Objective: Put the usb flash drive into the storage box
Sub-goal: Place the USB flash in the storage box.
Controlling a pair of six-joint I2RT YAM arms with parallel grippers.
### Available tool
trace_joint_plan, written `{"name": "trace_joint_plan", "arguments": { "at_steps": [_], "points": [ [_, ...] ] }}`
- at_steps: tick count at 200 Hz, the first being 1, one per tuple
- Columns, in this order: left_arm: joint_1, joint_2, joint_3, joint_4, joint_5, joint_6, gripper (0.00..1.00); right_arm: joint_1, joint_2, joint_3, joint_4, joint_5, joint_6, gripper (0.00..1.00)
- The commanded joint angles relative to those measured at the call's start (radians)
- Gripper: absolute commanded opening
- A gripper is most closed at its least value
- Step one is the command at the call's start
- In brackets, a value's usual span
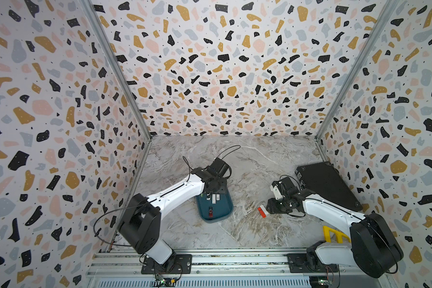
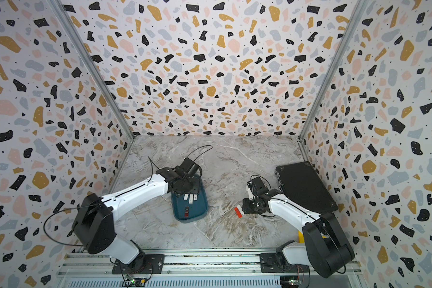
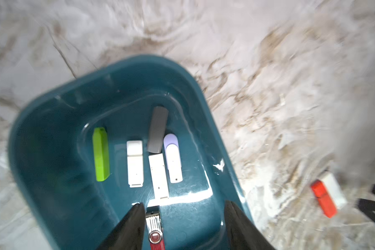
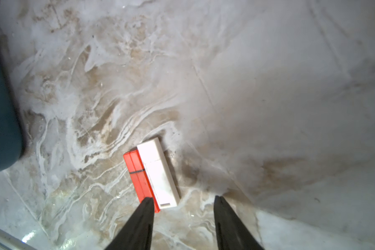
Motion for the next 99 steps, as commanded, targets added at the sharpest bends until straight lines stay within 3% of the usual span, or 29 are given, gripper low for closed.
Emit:
{"name": "trace_joint_plan", "arguments": {
  "at_steps": [1,99],
  "points": [
    [0.009,-0.1,0.026,-0.085,-0.027,0.041,0.64,0.041,0.045,0.063,-0.047,0.053,-0.038,0.5],
    [0.073,-0.389,-0.115,-0.168,0.017,0.119,0.68,0.082,0.15,0.089,-0.077,0.15,-0.062,0.43]
  ]
}}
